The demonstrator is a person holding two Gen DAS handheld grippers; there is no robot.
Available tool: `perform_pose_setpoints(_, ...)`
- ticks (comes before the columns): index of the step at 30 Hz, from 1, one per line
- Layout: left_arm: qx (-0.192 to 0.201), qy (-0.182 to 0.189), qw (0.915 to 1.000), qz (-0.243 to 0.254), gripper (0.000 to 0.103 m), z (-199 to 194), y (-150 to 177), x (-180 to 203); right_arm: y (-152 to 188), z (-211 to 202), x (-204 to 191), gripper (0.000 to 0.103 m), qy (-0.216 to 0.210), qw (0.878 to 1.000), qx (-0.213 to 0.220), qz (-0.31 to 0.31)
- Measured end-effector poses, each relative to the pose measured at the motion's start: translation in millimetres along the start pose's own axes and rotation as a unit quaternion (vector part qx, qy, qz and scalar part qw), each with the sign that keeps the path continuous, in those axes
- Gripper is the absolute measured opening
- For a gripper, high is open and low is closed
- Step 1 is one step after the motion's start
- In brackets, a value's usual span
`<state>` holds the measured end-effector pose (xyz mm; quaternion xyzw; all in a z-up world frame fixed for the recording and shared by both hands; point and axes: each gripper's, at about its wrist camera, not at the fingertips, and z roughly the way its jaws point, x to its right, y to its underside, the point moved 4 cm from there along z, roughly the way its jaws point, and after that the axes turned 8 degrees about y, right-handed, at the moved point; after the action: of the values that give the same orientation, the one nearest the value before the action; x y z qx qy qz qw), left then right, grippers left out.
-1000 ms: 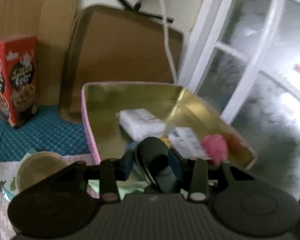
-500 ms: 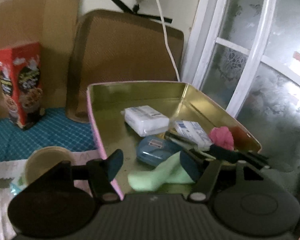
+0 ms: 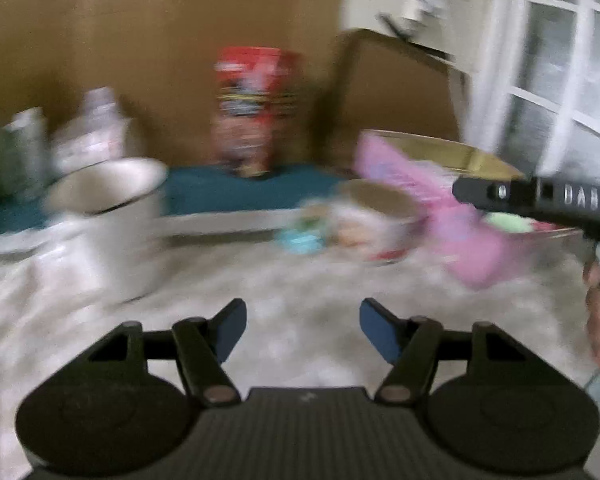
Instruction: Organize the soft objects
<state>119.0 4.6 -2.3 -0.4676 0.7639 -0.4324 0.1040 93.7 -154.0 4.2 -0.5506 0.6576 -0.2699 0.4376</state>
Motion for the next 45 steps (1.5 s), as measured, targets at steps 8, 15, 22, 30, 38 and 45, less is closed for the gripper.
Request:
perform_pose_setpoints(8,0.046,-0.083,0.9943,-0.048,0.064,-47,33,-110,-36,166,-87,0.048,-0.07,0.985,-0.151,0.039)
perform_pose_setpoints(15,0.084,-0.045,0.9938,-0.057,0.06,-49,45,-126,-39,285,-137,0.049,-0.048,0.969,-0.241,0.037)
perform_pose_setpoints(22,0.123,-0.002,0.9889,-0.083,0.062,-62,45,-132,-32,317,-186,0.068,-0.054,0.959,-0.263,-0.087)
perform_pose_setpoints(30,0.139,0.009,0.9858,-0.094,0.065,-66,45,-136,-34,290,-163,0.014,-0.004,0.956,-0.253,-0.145)
perform_pose_setpoints(38,0.146,-0.004,0.9848,-0.093,0.07,-69,46,-135,-18,224,-125,0.014,0.033,0.946,-0.256,-0.196)
perform_pose_setpoints(45,0.141,-0.006,0.9857,-0.093,0.07,-68,45,-136,-1,160,-119,0.033,-0.061,0.947,-0.278,-0.147)
